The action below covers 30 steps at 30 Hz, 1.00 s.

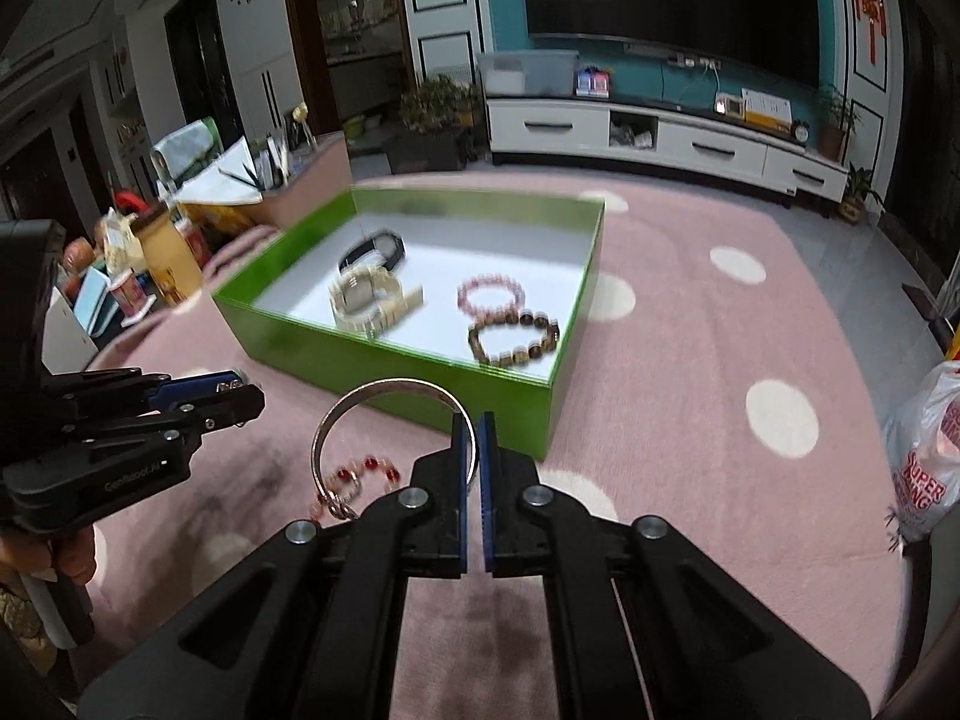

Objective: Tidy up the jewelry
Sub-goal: 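Grasp the gold brooch with the left gripper while the right gripper grasps the silver bangle, then place the gold brooch and silver bangle into the green box and release both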

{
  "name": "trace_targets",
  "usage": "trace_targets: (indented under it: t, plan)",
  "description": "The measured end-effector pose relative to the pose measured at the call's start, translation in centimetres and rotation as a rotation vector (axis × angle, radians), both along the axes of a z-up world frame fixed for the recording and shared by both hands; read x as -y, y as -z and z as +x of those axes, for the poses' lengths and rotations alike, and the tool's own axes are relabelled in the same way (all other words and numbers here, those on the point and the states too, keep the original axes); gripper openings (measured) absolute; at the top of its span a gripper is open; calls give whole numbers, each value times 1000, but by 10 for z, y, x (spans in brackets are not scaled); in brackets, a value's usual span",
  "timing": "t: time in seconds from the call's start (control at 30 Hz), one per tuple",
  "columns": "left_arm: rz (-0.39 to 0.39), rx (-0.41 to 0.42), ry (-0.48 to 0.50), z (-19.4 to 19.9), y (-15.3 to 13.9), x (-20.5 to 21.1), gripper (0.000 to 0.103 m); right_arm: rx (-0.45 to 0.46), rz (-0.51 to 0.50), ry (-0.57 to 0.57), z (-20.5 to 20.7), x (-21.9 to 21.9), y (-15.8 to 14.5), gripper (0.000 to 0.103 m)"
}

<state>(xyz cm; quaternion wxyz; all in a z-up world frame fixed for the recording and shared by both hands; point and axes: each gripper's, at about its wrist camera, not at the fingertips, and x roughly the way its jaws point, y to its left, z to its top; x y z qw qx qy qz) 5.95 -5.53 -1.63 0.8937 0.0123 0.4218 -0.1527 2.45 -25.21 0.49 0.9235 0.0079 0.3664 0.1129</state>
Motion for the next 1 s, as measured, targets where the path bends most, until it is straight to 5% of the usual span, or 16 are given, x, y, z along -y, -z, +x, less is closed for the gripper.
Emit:
trace_targets:
  t: [0.47,1.0]
  plan:
    - [7,76,-22,74,-53,-1,21,82,-60,22,60,4,-31,3]
    - [78,-3,-10,159,-17,43,21,-43,-105,59,146,-7,2,3]
